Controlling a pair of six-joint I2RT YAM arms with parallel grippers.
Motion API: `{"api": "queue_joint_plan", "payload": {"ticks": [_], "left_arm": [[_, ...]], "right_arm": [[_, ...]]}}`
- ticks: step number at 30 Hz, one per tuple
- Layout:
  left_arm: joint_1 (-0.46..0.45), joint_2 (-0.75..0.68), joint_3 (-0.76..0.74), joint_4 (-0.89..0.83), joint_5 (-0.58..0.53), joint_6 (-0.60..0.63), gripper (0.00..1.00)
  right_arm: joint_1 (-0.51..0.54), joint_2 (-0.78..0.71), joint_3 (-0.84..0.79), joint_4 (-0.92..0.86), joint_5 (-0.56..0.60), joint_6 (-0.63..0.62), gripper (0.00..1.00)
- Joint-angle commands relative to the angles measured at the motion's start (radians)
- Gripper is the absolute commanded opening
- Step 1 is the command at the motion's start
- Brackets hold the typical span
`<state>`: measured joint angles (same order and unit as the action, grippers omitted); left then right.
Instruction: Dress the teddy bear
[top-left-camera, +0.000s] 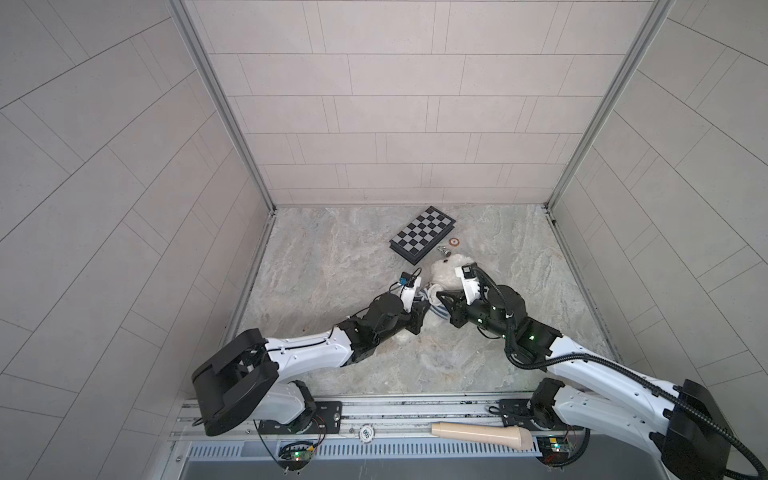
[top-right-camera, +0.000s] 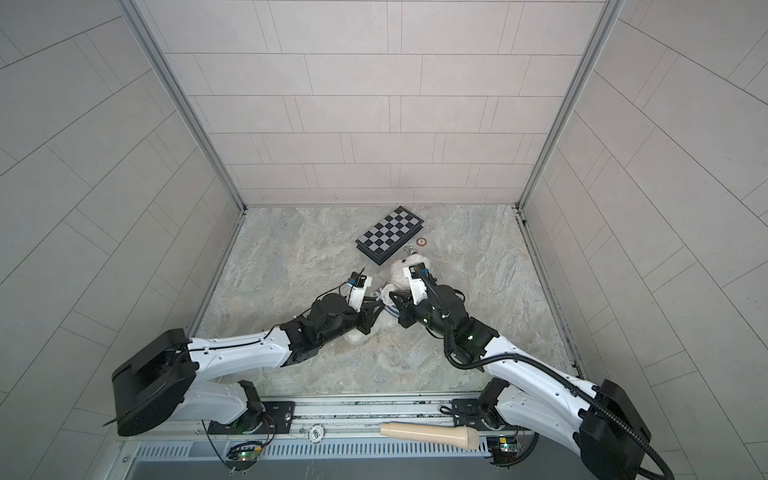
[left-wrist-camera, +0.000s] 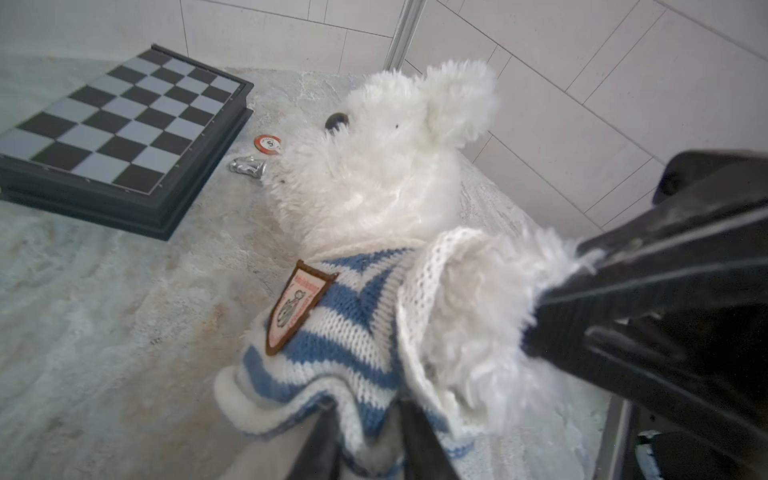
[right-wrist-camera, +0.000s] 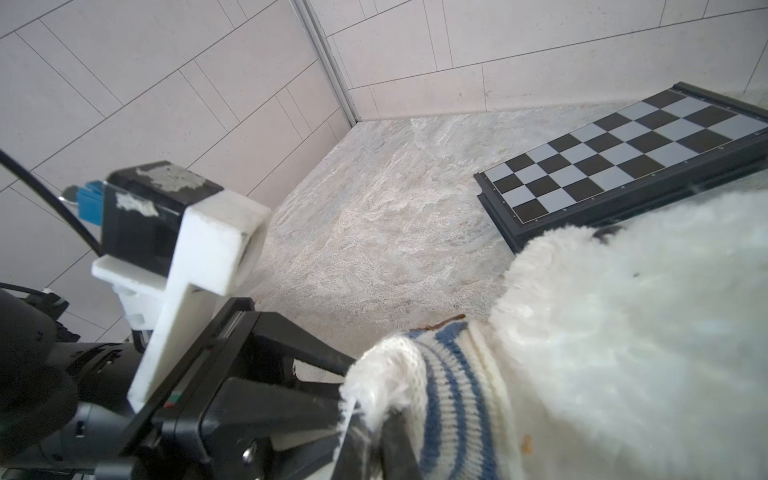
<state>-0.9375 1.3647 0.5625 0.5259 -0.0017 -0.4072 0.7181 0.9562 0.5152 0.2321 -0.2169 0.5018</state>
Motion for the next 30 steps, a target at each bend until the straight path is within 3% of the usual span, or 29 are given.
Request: {"api": "queue_joint_plan", "payload": {"ticks": [1, 10, 20, 22, 25, 30], "left_arm": [[0.03, 0.007, -0.004, 0.05, -0.029, -0.044, 0.03], [0.127, -0.024, -0.061, 0.005, -0.038, -0.092, 0.0], [0.152, -0.091, -0.101, -0.063, -0.096, -0.071, 0.0], [0.153, -0.099, -0.106, -0.055, -0.07, -0.056, 0.0], [0.137, -0.113, -0.125, 0.035, 0.068, -0.006, 0.01], [0.101, -0.145, -0.159, 0.055, 0.183, 0.045, 0.23]], "right_arm": [[0.004, -0.016, -0.007, 0.113, -0.052, 0.036, 0.0], [-0.003, -0.033, 0.022, 0.206, -0.377, 0.044, 0.0], [-0.012, -0.077, 0.016, 0.245, -0.486, 0.036, 0.0], [-0.015, -0.084, 0.019, 0.219, -0.488, 0.02, 0.0], [-0.018, -0.08, 0.041, 0.098, -0.416, -0.038, 0.0], [-0.041, -0.044, 0.065, -0.024, -0.296, -0.081, 0.0]]}}
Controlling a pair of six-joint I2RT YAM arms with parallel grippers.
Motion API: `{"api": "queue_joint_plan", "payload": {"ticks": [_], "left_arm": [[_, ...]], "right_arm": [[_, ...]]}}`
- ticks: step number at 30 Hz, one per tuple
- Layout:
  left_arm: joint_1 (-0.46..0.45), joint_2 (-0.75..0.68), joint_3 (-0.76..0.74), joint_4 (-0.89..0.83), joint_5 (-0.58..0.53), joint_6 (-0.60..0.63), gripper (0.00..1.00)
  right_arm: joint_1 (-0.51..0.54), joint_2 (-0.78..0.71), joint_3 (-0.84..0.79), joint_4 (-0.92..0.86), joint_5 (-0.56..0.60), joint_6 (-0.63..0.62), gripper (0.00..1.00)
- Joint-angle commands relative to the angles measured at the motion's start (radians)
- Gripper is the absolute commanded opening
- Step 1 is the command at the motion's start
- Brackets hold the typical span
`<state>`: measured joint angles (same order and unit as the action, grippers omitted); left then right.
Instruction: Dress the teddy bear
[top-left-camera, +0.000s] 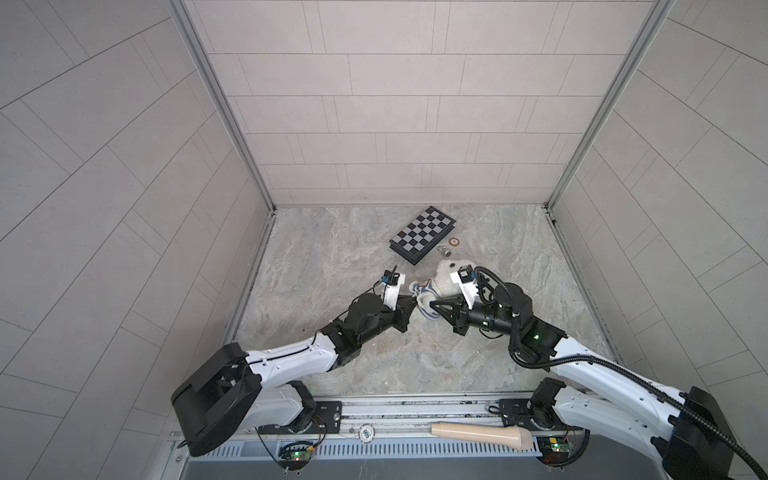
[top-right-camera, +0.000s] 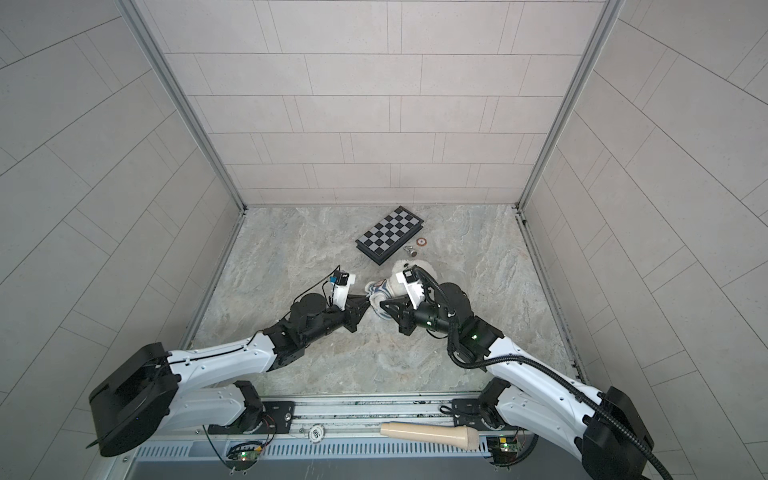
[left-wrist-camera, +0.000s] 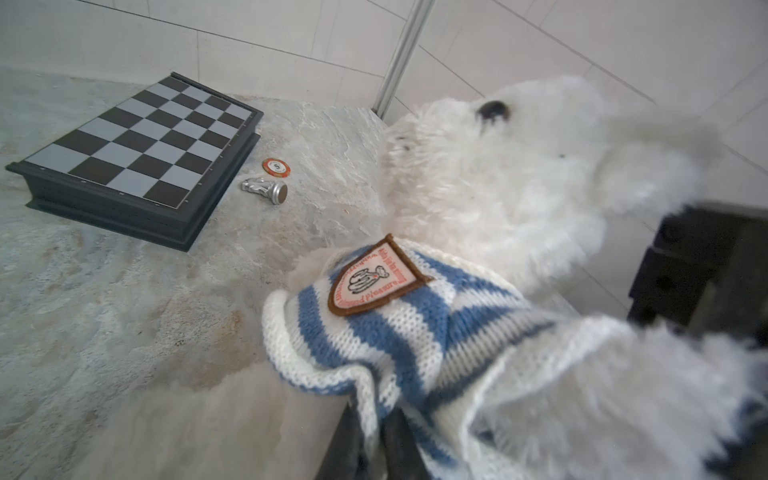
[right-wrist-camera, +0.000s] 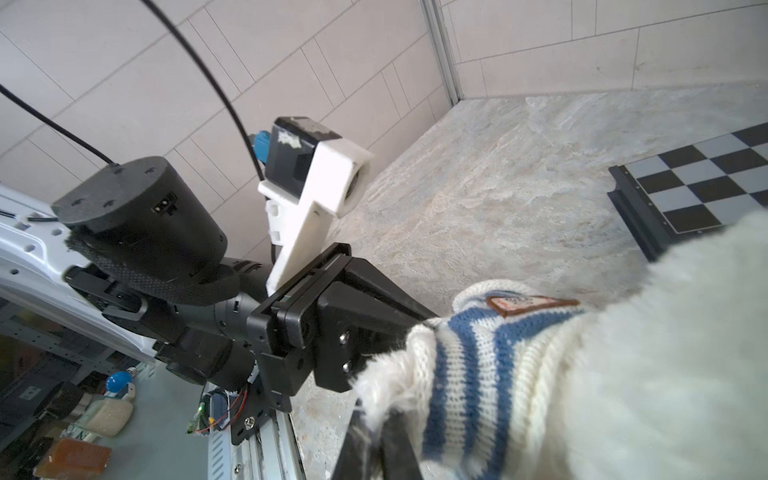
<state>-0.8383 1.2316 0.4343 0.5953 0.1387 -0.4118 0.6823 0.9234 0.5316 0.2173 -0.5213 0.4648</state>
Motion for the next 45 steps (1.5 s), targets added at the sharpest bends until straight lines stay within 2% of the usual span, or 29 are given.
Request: {"api": "queue_joint_plan", "payload": {"ticks": [1, 5, 10, 14, 17, 21, 24, 28, 36, 39, 42, 45], "left_arm": [[0.002, -0.016, -0.039, -0.017, 0.049, 0.047, 0.26], [-0.002, -0.062, -0.085, -0.018, 0.054, 0.024, 0.34], [-0.004, -0.146, -0.092, -0.101, 0.023, 0.039, 0.35], [-0.009, -0.205, -0.056, -0.198, 0.011, 0.068, 0.33], [-0.038, -0.233, -0.007, -0.256, 0.015, 0.098, 0.36], [-0.055, -0.214, 0.05, -0.28, -0.015, 0.092, 0.36], [-0.054, -0.187, 0.082, -0.302, -0.099, 0.078, 0.35], [-0.051, -0.128, 0.116, -0.285, -0.109, 0.071, 0.34], [-0.052, -0.021, 0.126, -0.265, -0.148, 0.056, 0.23], [-0.052, 0.005, 0.092, -0.232, -0.168, 0.043, 0.16], [-0.042, 0.029, 0.066, -0.201, -0.174, 0.033, 0.02], [-0.031, 0.055, 0.051, -0.172, -0.172, 0.022, 0.0]], "right_arm": [[-0.008, -0.006, 0.05, -0.006, 0.016, -0.042, 0.0], [-0.039, 0.021, 0.055, -0.019, 0.065, -0.022, 0.0], [-0.059, 0.046, 0.064, -0.002, 0.077, -0.015, 0.0], [-0.059, 0.07, 0.077, 0.023, 0.057, -0.011, 0.0], [-0.059, 0.084, 0.081, 0.039, 0.05, -0.004, 0.0], [-0.059, 0.098, 0.082, 0.07, 0.044, 0.0, 0.0], [-0.059, 0.106, 0.081, 0.078, 0.03, 0.002, 0.0], [-0.059, 0.11, 0.082, 0.077, 0.022, 0.001, 0.0], [-0.059, 0.145, 0.082, 0.165, -0.042, 0.055, 0.0], [-0.059, 0.15, 0.073, 0.214, -0.068, 0.09, 0.0], [-0.059, 0.157, 0.067, 0.265, -0.098, 0.124, 0.0], [-0.06, 0.16, 0.066, 0.295, -0.117, 0.148, 0.0]]}}
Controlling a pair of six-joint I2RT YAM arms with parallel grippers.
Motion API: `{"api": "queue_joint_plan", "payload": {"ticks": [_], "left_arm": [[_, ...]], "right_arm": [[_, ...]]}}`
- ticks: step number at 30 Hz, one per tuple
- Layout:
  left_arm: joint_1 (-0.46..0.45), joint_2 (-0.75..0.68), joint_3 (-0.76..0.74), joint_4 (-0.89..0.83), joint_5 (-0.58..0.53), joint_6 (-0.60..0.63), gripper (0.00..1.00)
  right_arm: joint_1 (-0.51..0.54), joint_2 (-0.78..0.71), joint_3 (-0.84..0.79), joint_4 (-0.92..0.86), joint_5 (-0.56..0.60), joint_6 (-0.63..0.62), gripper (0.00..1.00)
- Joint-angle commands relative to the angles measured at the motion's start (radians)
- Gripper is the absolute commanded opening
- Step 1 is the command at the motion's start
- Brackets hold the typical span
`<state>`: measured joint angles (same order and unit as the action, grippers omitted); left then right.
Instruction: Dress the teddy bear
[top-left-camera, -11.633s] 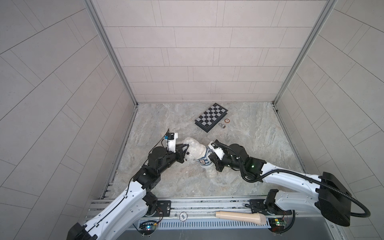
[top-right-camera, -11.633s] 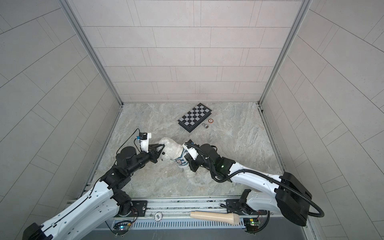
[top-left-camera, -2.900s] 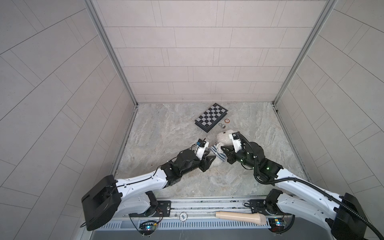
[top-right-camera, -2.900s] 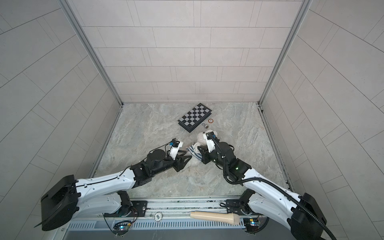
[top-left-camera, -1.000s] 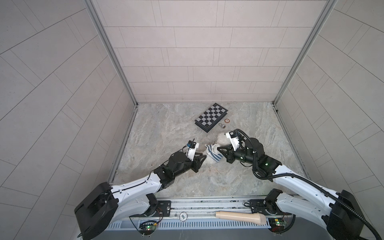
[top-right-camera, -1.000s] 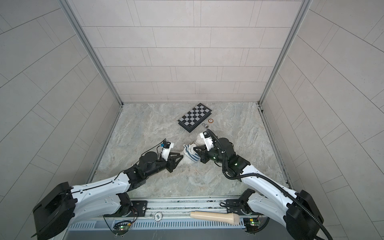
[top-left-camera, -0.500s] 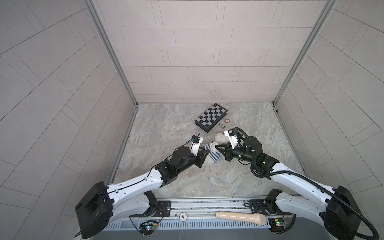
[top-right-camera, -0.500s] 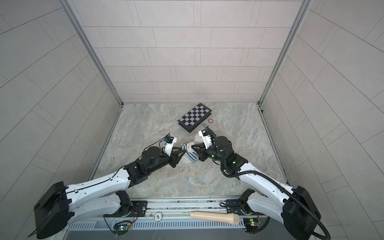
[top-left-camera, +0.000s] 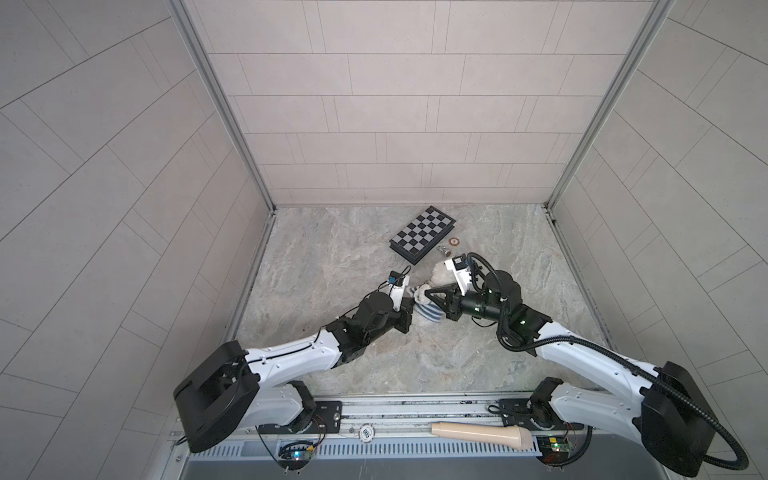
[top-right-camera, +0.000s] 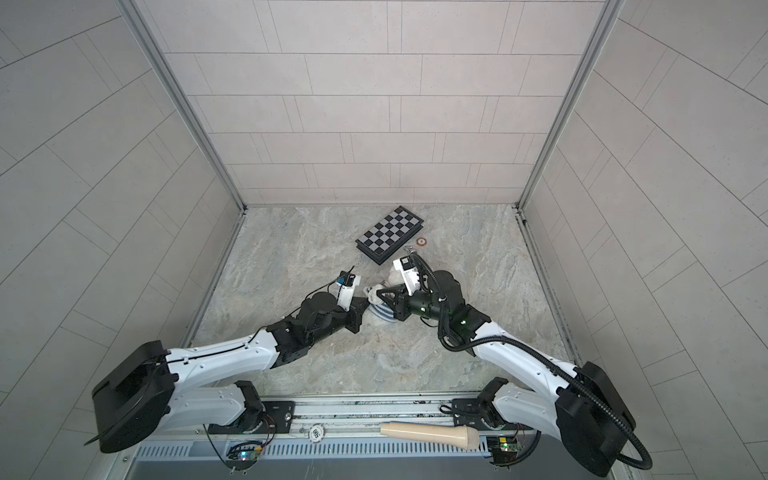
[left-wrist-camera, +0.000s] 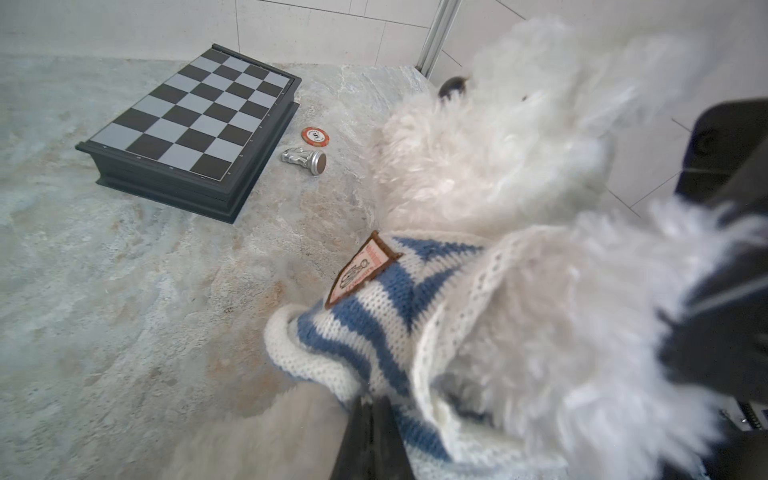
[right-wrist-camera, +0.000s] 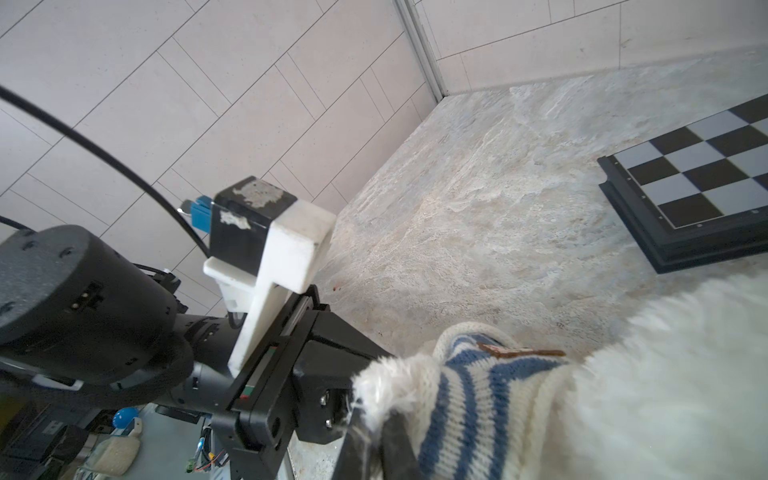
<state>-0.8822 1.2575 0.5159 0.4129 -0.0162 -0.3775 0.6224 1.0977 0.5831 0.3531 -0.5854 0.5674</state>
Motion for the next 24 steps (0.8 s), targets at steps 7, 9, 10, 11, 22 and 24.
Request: {"api": "queue_joint_plan", "payload": {"ticks": [7, 9, 10, 11, 22, 24], "left_arm": [[0.022, 0.039, -0.055, 0.051, 0.001, -0.017, 0.0], [0.022, 0.022, -0.068, 0.066, 0.004, -0.02, 0.0], [0.023, 0.01, -0.078, 0.074, 0.006, -0.021, 0.0], [0.022, -0.002, -0.085, 0.083, 0.009, -0.023, 0.0], [0.023, -0.184, -0.135, 0.027, 0.037, -0.025, 0.0], [0.022, -0.218, -0.143, 0.01, 0.041, -0.037, 0.04]], "right_arm": [[-0.001, -0.028, -0.004, 0.159, -0.051, 0.049, 0.0], [-0.002, -0.029, -0.005, 0.127, -0.036, 0.035, 0.0], [-0.002, -0.03, -0.003, 0.106, -0.027, 0.026, 0.0], [-0.002, -0.031, -0.002, 0.09, -0.016, 0.018, 0.0], [-0.011, 0.022, 0.027, 0.028, 0.013, -0.056, 0.0], [-0.019, 0.043, 0.03, 0.034, 0.004, -0.06, 0.0]]}}
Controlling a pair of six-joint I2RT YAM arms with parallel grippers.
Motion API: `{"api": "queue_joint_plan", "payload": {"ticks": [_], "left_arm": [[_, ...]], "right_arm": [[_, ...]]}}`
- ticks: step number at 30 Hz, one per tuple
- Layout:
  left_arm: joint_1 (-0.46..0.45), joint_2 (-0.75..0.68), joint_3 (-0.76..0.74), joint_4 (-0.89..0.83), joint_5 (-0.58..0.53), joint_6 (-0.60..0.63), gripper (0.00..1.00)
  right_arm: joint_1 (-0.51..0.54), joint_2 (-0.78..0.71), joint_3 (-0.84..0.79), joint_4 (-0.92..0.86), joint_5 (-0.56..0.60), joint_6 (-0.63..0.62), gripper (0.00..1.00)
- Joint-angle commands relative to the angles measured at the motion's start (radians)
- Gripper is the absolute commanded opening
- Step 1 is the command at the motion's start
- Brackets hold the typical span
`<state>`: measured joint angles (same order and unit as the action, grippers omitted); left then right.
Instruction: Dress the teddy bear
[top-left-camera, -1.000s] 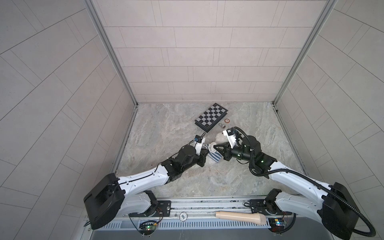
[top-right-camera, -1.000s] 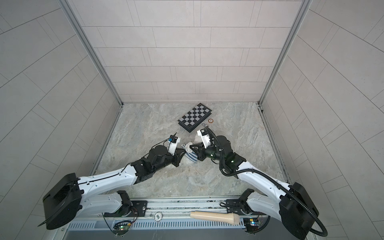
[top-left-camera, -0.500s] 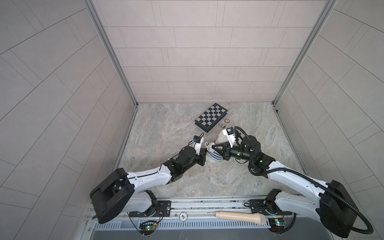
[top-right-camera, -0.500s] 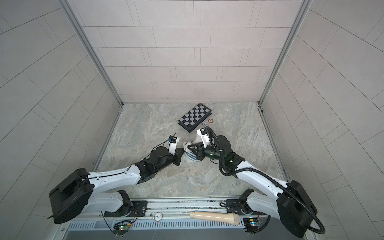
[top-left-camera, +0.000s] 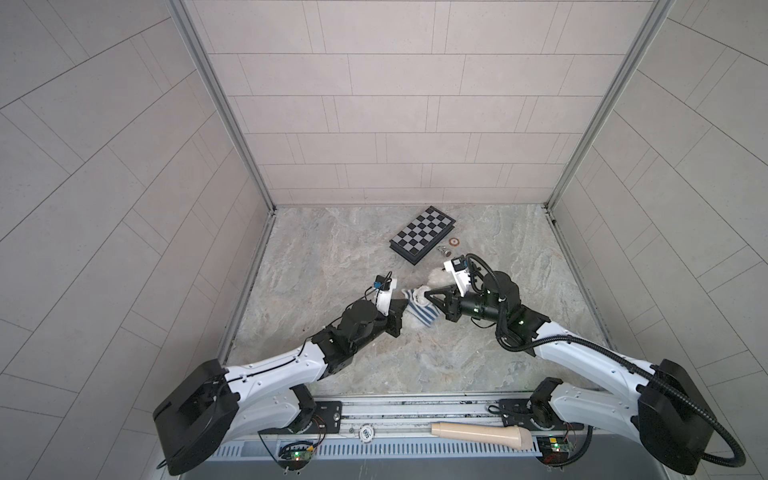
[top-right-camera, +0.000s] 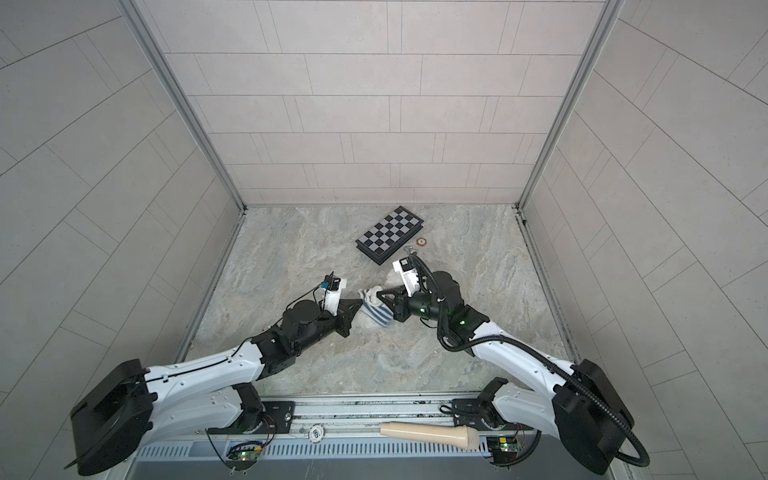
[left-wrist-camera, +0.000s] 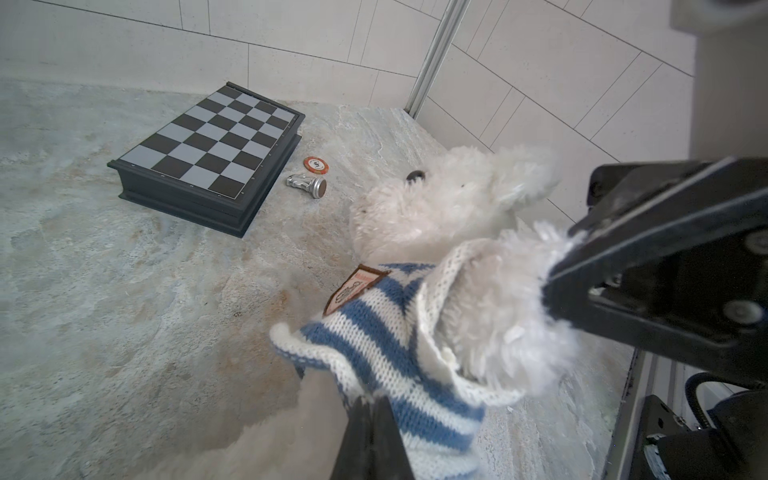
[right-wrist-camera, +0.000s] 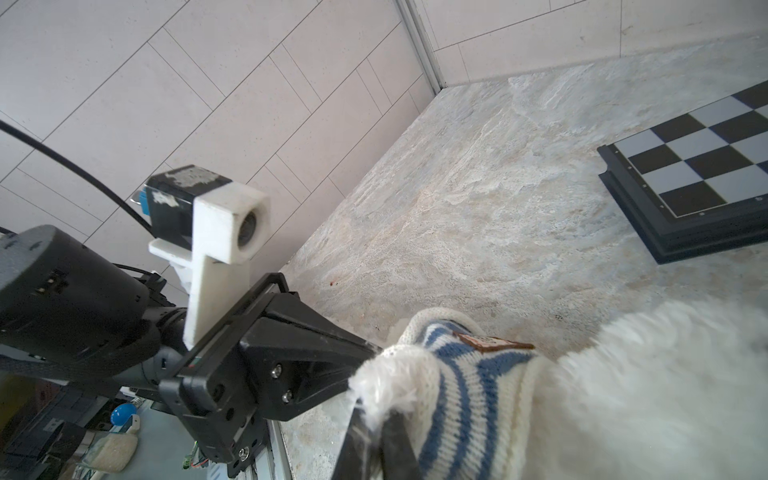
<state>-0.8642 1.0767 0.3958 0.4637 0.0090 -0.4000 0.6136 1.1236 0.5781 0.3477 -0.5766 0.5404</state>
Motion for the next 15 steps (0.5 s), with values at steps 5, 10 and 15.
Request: {"api": "queue_joint_plan", "payload": {"ticks": [5, 10, 15], "left_arm": [[0.016, -0.151, -0.038, -0.111, -0.008, -0.043, 0.21], [0.07, -0.306, -0.033, -0.266, -0.021, -0.055, 0.28], [0.136, -0.39, -0.006, -0.384, -0.003, -0.053, 0.32]], "right_arm": [[-0.017, 0.109, 0.112, 0.094, -0.047, -0.04, 0.0], [-0.016, 0.246, 0.175, 0.243, -0.116, 0.017, 0.0], [-0.016, 0.312, 0.184, 0.311, -0.157, 0.057, 0.0]]}}
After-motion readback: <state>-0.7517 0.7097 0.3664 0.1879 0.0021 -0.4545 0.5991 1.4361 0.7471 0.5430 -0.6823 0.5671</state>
